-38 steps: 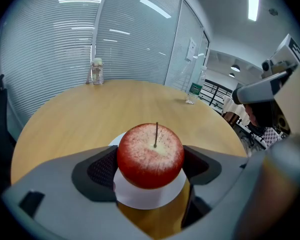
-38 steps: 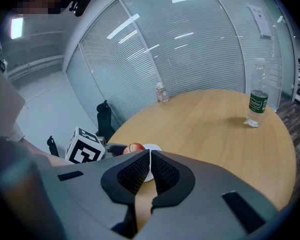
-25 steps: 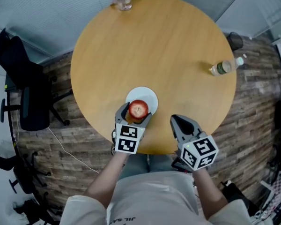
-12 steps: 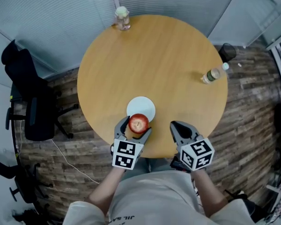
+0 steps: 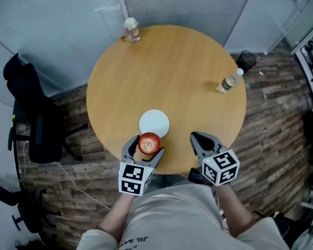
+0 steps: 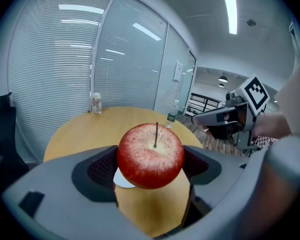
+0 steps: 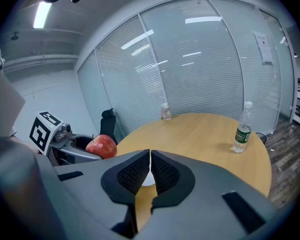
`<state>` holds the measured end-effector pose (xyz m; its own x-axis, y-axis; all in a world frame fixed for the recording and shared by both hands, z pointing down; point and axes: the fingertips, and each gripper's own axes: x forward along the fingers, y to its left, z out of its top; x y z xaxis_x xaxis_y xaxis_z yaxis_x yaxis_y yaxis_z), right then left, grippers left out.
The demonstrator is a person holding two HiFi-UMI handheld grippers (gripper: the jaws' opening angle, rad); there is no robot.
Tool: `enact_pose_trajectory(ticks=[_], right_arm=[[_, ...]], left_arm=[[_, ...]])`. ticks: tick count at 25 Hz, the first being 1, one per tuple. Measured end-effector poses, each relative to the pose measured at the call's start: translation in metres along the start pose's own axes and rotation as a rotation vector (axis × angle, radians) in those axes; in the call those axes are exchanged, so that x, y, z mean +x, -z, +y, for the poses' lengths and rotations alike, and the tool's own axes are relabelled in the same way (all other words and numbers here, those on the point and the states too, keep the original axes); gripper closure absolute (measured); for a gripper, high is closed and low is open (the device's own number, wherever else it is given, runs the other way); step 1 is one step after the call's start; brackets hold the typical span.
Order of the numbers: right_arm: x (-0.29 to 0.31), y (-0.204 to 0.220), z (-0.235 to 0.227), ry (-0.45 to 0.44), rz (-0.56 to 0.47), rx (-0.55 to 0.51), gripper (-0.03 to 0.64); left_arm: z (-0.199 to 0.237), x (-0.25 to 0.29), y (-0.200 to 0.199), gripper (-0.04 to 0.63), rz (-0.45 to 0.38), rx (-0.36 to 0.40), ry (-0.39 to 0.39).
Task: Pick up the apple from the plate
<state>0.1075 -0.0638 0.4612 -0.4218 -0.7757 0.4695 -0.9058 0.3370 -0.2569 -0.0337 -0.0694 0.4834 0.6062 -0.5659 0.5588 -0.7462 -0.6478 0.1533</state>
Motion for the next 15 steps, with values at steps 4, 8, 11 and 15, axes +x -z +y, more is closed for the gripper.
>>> enact_pose_trajectory(ticks=[4,8,11,15], right_arm=[[-0.004,-0.009,-0.002,0.004,-0.018,-0.008,0.584],[-0.002,-0.019,0.003,-0.008,-0.036,-0.028,0.584],[0.0,-0.025,0.006,-0.017,-0.046,-0.036,0.584],[0.001,-0.03,0.01,-0.026,-0.056,-0.05,0.584]], left_arm=[[0.0,-0.009,-0.008,0.198,-0.025,-0.012,0.002],[-0.002,-0.015,-0.017,0.198,-0.044,0.006,0.011],[-0.002,-0.017,-0.024,0.198,-0.063,0.006,0.006],[-0.001,-0.018,-0.031,0.198,-0.083,0.001,-0.001]])
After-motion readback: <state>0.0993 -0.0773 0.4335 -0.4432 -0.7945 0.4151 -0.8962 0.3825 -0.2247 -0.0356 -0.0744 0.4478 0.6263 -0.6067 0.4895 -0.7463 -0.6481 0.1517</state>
